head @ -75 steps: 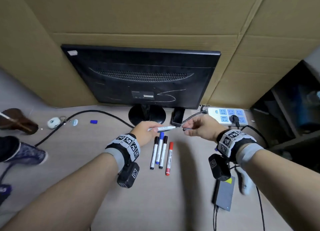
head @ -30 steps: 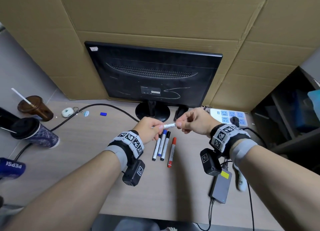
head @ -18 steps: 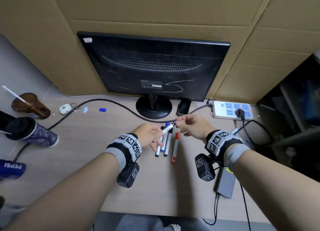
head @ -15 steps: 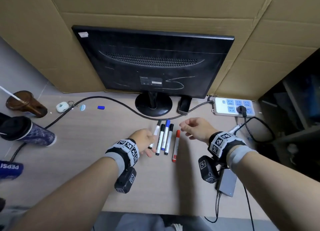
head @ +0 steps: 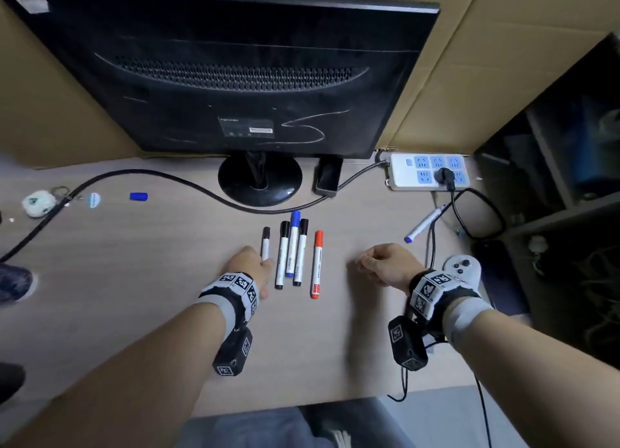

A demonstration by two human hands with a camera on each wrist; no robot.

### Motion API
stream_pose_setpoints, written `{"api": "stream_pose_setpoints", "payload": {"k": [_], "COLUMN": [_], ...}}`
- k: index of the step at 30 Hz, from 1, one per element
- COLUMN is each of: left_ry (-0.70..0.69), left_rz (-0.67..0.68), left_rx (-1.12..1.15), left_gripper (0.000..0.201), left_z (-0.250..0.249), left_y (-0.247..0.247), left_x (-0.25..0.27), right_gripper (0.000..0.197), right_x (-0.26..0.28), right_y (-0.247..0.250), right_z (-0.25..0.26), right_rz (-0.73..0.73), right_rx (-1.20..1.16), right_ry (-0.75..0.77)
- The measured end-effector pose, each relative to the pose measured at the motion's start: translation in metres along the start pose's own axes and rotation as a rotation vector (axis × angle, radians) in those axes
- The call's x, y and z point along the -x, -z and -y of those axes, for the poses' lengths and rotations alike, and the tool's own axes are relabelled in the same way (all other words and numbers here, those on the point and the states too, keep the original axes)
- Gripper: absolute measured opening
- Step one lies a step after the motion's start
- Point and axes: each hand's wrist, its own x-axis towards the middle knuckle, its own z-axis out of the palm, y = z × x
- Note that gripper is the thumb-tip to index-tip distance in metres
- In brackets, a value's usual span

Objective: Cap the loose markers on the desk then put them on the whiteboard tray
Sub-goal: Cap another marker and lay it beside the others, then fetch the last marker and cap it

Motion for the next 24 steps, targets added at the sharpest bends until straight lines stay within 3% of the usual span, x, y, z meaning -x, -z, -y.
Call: {"api": "stream_pose_setpoints", "payload": {"k": [6, 8, 11, 18, 21, 22, 24], "left_ry": [-0.033, -0.041, -0.041, -0.075, -0.074, -0.07, -0.062], "left_rz": [-0.001, -0.031, -0.091, -0.106, -0.118, -0.118, -0.119], "left_rx": [0.027, -0.01, -0.059, -0.072, -0.061, -0.06, -0.048], "left_gripper": [0.025, 0.026, 0.021, 0.014, 0.012, 0.011, 0.009], "left_z": [0.004, 0.004, 0.001, -0.001, 0.002, 0.003, 0.006], "left_y": [-0.004, -0.002, 0.004, 0.006, 0.003, 0.002, 0.002], "left_x": [-0.012, -0.014, -0.014, -0.01, -0.008, -0.007, -0.006], "right_gripper": [0.013, 0.028, 0.047, 0.039, 0.039, 0.043, 0.072], "right_x": [-0.007, -0.014, -0.024, -0.035, -0.033, -0.032, -0.036], "right_y": [0.019, 0.029, 0.034, 0.037, 0.038, 0.038, 0.036], "right_z": [0.005, 0.005, 0.006, 0.002, 0.002, 0.003, 0.001], "right_rz": [-0.267, -0.402, -0.47, -0.372, -0.32, -0.279, -0.219], "right_rx": [0.205, 0.249, 0.277, 0.387, 0.382, 0.364, 0.338], "right_ry": [-0.009, -0.059, -0.189, -0.271, -0.22, -0.206, -0.225]}}
